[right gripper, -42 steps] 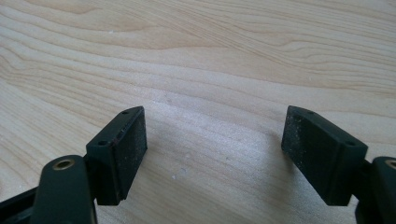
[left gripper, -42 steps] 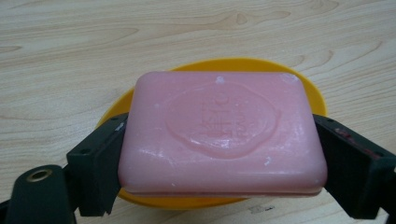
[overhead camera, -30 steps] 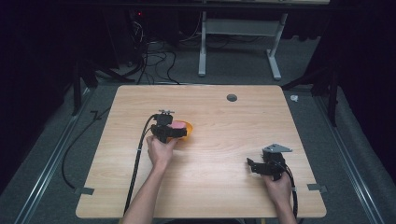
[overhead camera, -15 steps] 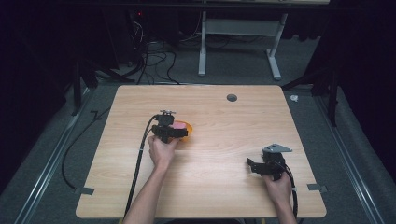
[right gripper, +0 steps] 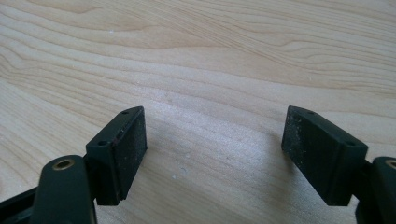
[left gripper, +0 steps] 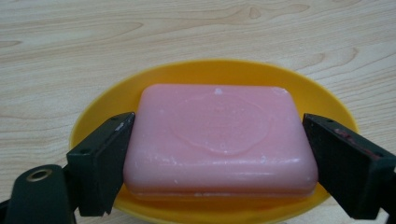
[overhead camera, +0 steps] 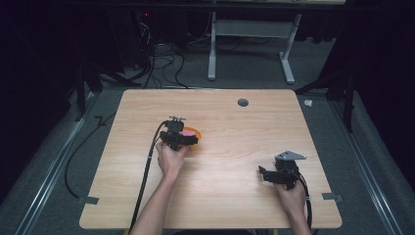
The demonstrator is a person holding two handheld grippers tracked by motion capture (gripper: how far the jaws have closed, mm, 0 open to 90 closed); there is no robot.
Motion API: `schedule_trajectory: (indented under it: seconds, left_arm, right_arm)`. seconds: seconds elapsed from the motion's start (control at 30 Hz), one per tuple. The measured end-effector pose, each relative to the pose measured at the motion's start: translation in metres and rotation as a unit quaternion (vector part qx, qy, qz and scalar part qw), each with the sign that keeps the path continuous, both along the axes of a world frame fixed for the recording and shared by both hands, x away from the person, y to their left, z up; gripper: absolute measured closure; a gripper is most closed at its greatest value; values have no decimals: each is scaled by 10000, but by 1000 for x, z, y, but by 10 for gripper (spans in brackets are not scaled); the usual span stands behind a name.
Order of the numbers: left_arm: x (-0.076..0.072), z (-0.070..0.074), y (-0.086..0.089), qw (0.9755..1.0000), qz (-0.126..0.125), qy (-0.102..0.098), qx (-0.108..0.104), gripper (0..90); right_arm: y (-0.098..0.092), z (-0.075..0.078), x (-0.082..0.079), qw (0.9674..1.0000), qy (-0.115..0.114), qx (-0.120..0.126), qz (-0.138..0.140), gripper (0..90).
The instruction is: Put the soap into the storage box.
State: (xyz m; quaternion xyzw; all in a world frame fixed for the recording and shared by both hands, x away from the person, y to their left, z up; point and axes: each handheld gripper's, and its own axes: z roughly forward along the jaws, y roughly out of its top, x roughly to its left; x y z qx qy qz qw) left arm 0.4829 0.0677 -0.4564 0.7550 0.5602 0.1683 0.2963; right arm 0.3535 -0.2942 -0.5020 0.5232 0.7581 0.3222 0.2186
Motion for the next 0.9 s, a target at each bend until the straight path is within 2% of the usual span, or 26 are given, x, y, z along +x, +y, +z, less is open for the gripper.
schedule_trajectory:
  seconds: [0.33, 0.9]
  left_arm:
    - [-5, 11, 5, 9995, -28, -282, -114, 159]
    - [-15, 22, 17, 9989, -149, -429, -151, 166]
  right_arm:
    - [0, 0, 0, 10000, -3, -13, 3, 227]
    - [1, 0, 0, 10000, -7, -38, 1, 228]
